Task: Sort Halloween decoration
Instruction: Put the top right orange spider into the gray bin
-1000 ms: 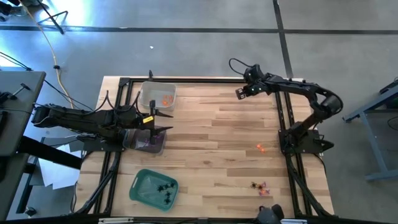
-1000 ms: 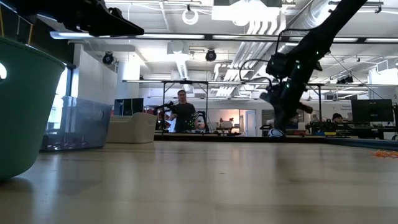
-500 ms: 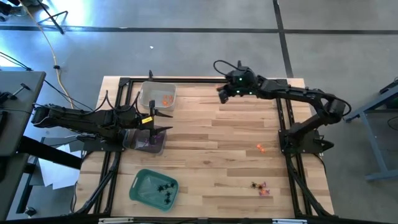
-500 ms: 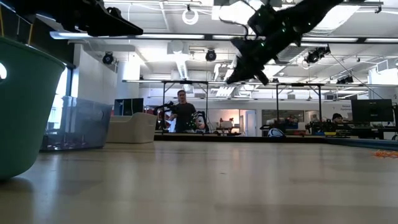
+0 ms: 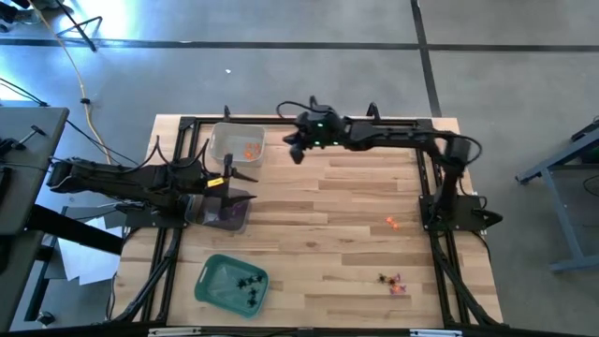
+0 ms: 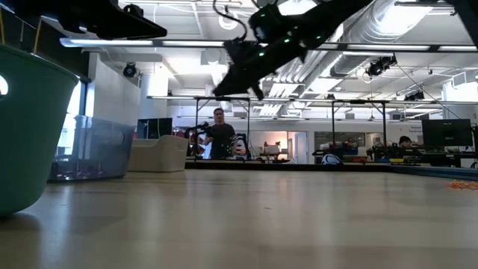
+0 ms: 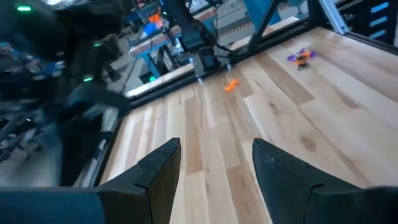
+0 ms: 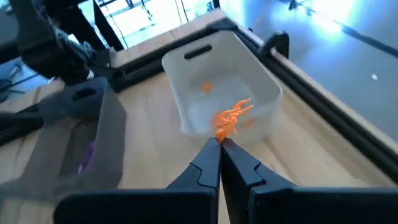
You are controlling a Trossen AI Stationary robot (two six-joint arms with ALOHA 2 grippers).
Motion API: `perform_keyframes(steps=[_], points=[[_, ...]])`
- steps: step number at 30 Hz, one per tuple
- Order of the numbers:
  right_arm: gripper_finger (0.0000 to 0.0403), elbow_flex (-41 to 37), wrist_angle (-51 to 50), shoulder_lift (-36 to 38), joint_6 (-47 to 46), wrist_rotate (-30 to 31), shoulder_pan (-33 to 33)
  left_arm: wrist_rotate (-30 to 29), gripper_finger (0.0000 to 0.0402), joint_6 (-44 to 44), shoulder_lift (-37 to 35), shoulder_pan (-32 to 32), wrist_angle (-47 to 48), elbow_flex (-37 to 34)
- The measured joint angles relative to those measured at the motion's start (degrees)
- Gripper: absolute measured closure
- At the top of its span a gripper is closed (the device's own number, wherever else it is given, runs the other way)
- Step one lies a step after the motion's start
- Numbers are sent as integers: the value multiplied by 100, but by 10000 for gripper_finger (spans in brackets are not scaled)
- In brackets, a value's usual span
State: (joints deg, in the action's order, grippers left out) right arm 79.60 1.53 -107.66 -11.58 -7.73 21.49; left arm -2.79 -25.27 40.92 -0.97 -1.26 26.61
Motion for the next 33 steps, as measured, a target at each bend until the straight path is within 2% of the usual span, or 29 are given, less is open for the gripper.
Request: perform_keyframes(steps=[6,12,17,22,33], points=[[403,1323,-2,-1069,276,-14,-112,71,216,13,-190,0,308,0],[403,2566,0,-2085,291,-505,-213,108,216,14,-236,0,504,0],[403,3341,-102,-2824,228,-592,-203,219,216,21,-237,0,603,0],[403,3582,-228,-3226,106,-592,-173,228,216,67,-237,0,657,0],[403,3593,-479,-3355,10,-509,-104,224,216,114,-235,0,651,0]])
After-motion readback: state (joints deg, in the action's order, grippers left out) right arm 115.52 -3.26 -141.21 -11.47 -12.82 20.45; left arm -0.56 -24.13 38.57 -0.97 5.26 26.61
